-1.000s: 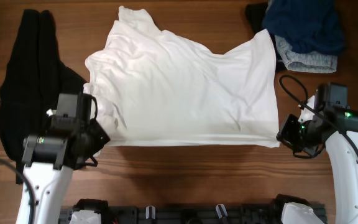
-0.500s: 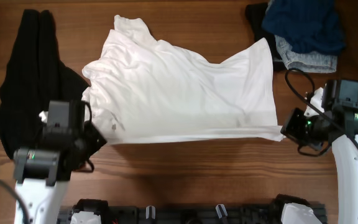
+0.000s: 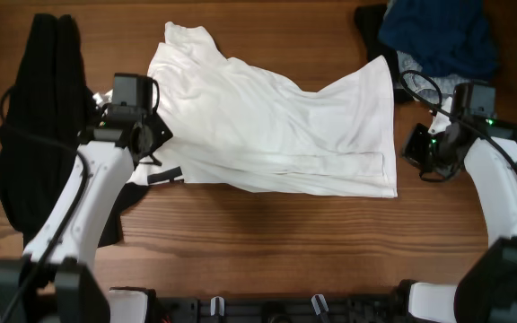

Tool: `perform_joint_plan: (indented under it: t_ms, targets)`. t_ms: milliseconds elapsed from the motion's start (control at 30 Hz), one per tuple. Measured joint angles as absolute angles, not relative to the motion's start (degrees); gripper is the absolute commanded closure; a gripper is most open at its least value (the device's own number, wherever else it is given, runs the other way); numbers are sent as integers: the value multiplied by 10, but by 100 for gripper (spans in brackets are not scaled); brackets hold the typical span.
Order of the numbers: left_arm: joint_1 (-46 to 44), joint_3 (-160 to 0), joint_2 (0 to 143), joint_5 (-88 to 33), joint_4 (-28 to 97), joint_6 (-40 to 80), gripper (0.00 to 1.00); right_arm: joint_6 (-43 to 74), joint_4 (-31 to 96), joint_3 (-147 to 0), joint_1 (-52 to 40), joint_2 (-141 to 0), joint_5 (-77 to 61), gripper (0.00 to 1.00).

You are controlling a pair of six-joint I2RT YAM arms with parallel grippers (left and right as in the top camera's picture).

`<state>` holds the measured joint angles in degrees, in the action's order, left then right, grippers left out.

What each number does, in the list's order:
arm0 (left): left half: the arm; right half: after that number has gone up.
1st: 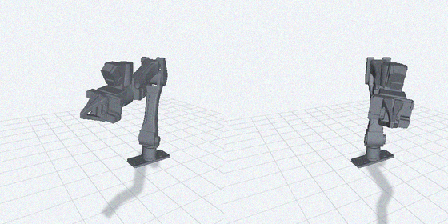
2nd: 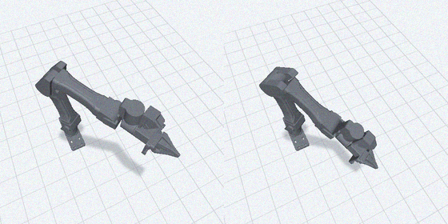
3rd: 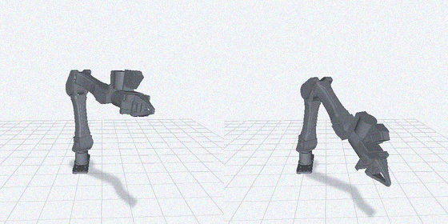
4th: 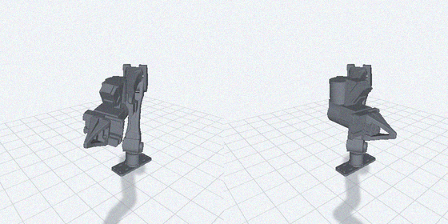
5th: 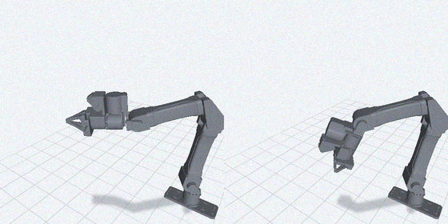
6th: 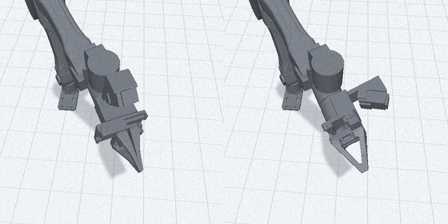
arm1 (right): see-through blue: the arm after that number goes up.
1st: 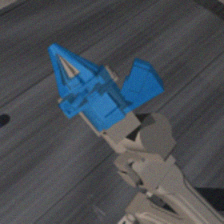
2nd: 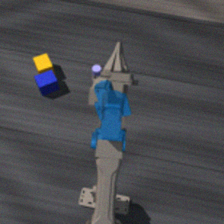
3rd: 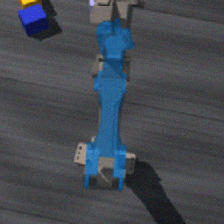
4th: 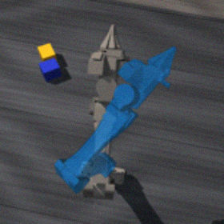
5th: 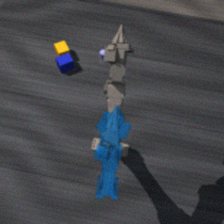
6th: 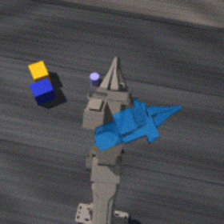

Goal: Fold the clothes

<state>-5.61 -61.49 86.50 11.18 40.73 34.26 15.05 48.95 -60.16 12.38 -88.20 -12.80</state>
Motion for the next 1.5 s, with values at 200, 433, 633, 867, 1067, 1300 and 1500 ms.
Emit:
perform_joint_plan:
  t_ms: [200,433,633,867,1067,1300,1500]
  targets:
    - [-56,-615,926,114,350,328,79,137,444,-602,124,-927,-135,89]
    - [-56,-615,951,113,295,318,25,113,441,-602,115,-928,-142,63]
    - [-56,-615,954,113,268,319,0,101,420,-601,71,-928,-146,57]
    - [-56,-615,954,113,267,314,0,99,380,-567,28,-928,-134,49]
    - [-56,-615,955,113,265,300,3,97,341,-542,28,-937,-119,50]
    - [-56,-615,958,113,265,294,7,97,308,-525,28,-982,-99,50]
    - [-56,-615,958,113,265,294,10,100,304,-525,28,-984,-52,53]
